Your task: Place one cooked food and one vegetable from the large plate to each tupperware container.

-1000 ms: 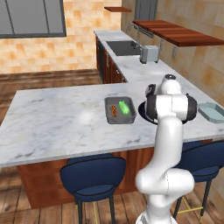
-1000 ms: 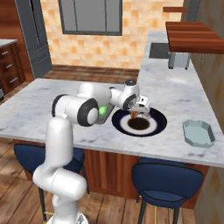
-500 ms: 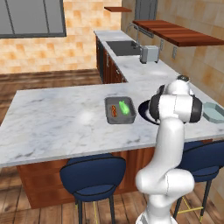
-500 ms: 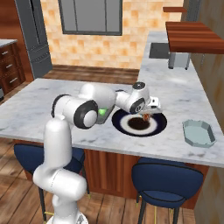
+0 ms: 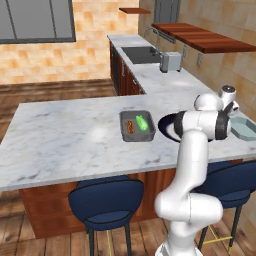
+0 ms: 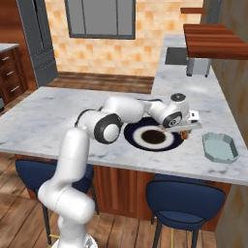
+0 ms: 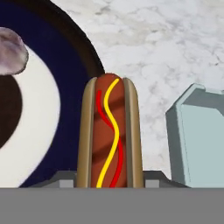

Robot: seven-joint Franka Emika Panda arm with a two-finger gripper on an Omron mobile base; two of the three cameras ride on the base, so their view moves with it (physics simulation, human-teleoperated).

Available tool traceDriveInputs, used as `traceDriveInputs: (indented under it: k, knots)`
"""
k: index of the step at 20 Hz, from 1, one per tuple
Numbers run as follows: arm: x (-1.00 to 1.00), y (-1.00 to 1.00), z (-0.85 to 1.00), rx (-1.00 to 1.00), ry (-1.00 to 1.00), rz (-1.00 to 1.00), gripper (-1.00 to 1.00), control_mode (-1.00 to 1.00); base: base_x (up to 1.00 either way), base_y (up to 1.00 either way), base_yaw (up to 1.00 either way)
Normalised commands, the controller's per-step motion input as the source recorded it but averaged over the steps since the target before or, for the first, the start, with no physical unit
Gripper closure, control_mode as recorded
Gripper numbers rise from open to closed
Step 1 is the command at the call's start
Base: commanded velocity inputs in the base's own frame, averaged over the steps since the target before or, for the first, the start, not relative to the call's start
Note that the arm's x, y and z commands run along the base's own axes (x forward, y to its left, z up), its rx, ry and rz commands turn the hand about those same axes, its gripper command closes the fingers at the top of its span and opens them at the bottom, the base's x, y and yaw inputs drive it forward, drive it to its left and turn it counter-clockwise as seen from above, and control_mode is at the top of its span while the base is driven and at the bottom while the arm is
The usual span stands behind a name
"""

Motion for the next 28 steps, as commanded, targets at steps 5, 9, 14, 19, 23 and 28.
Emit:
traceDriveInputs:
  k: [5,9,14,19,23,28]
  knots:
    - [-0.66,0.25,0.14,-0.02,-0.05,0.00,1.00,-1.00,0.00,0.00,0.00]
    - [-1.00,1.00,0.11,-0.01,-0.13,0.01,1.00,-1.00,0.00,0.00,0.00]
    - [-0.58,0.85,0.02,-0.01,-0.13,0.01,1.00,-1.00,0.00,0.00,0.00]
    - [-0.33,0.85,-0.01,0.01,-0.09,0.03,1.00,-1.00,0.00,0.00,0.00]
    - [-0.13,0.36,0.00,0.00,-0.03,0.04,1.00,1.00,-0.35,0.01,0.01]
    - [0.00,0.00,0.00,0.00,0.00,0.00,1.00,1.00,-0.42,-0.97,0.00]
